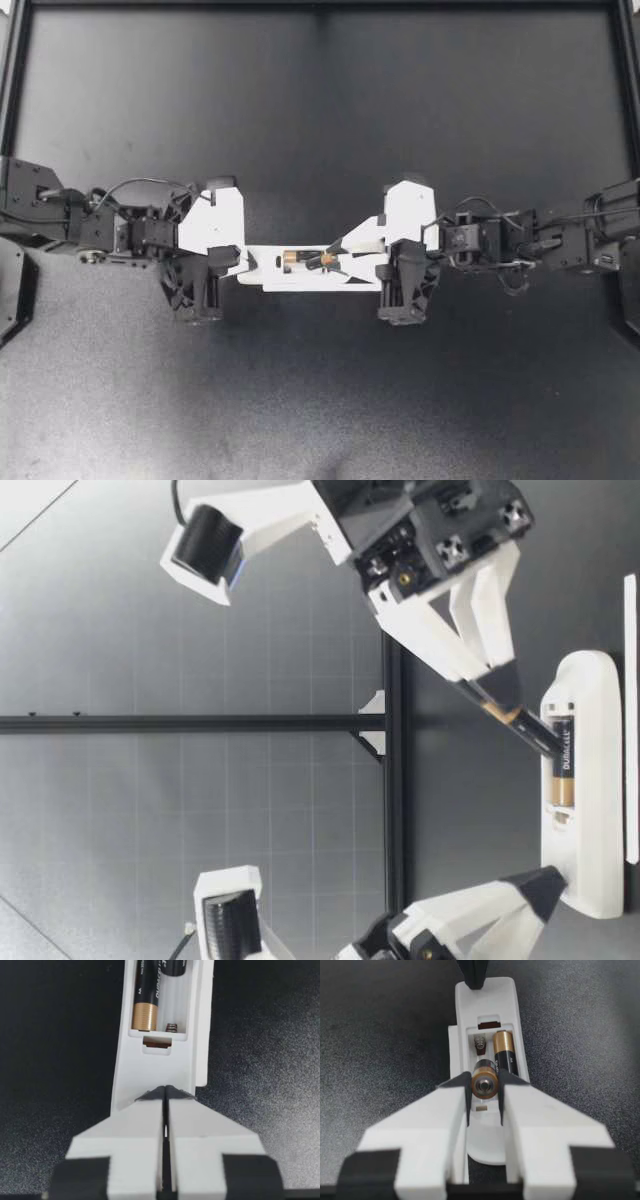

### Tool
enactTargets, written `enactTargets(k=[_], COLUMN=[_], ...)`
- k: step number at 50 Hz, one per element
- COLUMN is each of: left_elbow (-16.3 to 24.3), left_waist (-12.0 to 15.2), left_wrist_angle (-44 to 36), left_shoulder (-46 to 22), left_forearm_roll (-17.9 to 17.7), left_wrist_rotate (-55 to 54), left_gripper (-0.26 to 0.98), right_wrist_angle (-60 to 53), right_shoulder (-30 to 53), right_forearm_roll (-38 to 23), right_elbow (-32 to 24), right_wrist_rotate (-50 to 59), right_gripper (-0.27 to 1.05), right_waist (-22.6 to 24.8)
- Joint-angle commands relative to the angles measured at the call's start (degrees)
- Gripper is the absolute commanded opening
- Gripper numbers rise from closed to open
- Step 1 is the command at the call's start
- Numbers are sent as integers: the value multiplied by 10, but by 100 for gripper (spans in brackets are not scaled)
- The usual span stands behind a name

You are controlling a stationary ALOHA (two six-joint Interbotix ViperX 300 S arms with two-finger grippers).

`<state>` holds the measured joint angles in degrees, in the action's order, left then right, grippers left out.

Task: Place the battery into the slot of the remote controller.

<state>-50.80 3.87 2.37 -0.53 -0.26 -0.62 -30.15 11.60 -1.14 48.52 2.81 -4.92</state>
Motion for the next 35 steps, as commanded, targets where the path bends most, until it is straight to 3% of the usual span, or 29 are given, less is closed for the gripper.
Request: enactTargets(k=[1, 35], left_elbow=[4, 4], left_waist=[2, 2], left_wrist_angle=[-3, -3], left_shoulder=[5, 5], left_forearm_roll=[0, -1], left_wrist_rotate=[0, 0], left_gripper=[-16, -16], right_wrist_angle=[3, 87], right_shoulder=[-2, 17], right_forearm_roll=[0, -23], right_elbow=[-14, -57], right_wrist_rotate=[-1, -1], right_gripper=[-1, -1], right_waist=[-4, -4])
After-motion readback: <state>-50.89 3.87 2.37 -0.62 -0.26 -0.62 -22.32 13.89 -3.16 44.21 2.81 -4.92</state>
